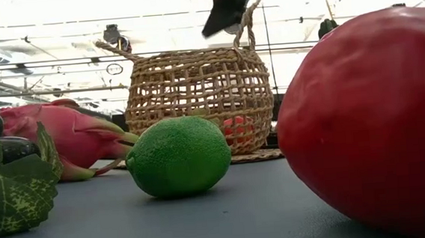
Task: Build produce basket
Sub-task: Put the dragon fruit into the basket
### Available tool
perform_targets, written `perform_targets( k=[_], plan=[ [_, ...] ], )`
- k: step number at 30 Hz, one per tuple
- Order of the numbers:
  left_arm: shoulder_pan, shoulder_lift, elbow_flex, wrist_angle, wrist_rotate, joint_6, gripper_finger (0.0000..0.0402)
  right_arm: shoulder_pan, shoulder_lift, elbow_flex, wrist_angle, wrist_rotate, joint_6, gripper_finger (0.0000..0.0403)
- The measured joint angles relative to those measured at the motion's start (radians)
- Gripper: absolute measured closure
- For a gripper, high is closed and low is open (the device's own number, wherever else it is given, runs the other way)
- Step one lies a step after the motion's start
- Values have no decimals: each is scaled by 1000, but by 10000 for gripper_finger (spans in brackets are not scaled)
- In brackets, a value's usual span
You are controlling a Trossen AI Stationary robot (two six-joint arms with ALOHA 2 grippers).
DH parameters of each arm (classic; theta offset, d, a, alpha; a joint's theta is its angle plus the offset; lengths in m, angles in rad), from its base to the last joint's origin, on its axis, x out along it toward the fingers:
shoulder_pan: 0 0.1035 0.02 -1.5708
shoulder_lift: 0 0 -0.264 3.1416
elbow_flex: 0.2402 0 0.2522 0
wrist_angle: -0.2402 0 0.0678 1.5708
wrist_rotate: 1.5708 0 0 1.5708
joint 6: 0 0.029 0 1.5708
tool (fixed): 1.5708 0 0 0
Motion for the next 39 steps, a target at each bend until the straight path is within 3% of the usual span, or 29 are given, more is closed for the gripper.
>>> perform_targets(
  k=[13, 21, 26, 32, 39],
  plan=[
    [0, 0, 0, 0, 5, -15, 300, 158, -185, 2, -195, 3, 117, 312],
    [0, 0, 0, 3, 89, -13, 300, 286, -251, -20, -330, 55, 275, 312],
    [0, 0, 0, 8, 113, -27, 300, 392, -324, -172, -301, 116, 380, 312],
    [0, 24, 1, 20, 115, -27, 300, 508, -435, -404, -104, 122, 464, 312],
    [-1, 135, 1, 174, 170, 102, 300, 596, -530, -683, 115, 167, 459, 312]
  ],
)
